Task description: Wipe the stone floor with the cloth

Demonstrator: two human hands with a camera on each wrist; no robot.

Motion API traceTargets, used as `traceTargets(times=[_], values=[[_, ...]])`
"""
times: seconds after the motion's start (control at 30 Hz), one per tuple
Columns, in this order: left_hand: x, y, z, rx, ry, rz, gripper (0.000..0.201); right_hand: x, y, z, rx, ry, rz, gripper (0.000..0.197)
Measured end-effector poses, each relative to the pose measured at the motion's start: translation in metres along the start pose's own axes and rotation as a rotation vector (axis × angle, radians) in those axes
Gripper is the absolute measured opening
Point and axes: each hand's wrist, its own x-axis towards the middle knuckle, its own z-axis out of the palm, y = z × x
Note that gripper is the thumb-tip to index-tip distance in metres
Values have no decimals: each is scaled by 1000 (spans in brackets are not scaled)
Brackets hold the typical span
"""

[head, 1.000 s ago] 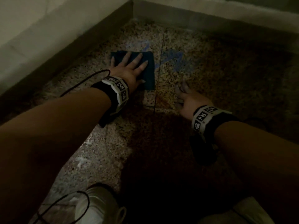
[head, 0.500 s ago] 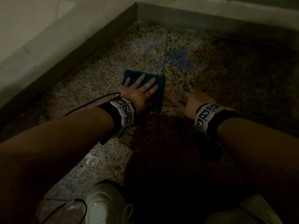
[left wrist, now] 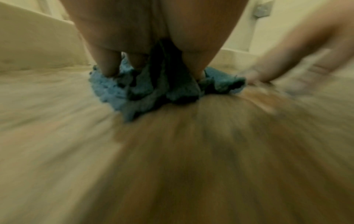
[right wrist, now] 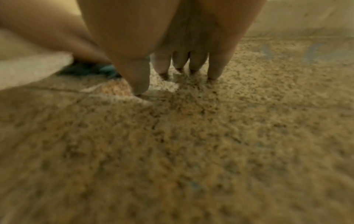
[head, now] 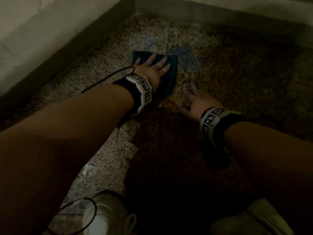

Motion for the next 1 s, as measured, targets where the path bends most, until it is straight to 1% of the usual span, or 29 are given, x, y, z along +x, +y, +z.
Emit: traceTargets(times=[0.13,0.3,0.43,0.5,0.53,0.6,0.67,0.8,0.87,1.0], values=[[2,8,-8,-35,-10,-12,57,0,0,-1,-6,-15,20,76],[-16,6,12,-8,-56,18,56,-5,-1,-3,50,0,23,74],[-36,8,34,18,-115,39,63,-13,8,-7,102,75,29,63],[-42,10,36,24,-130,34,68,-15,20,-3,112,107,93,60],[-43,10,35,23,-134,28,71,-16,27,-2,104,82,132,59],[-43,12,32,17,-141,18,74,-21,39,0,58,-32,175,63],[-43,15,30,33,-144,1,74,-24,47,-1,3,-106,154,66],[-40,19,34,64,-118,-22,71,-21,52,-4,-120,-139,139,65],[-33,21,32,45,-102,-26,67,-19,53,-6,-131,-163,142,64],[-9,30,14,-24,-64,-34,64,-16,63,-8,-131,-191,81,74]])
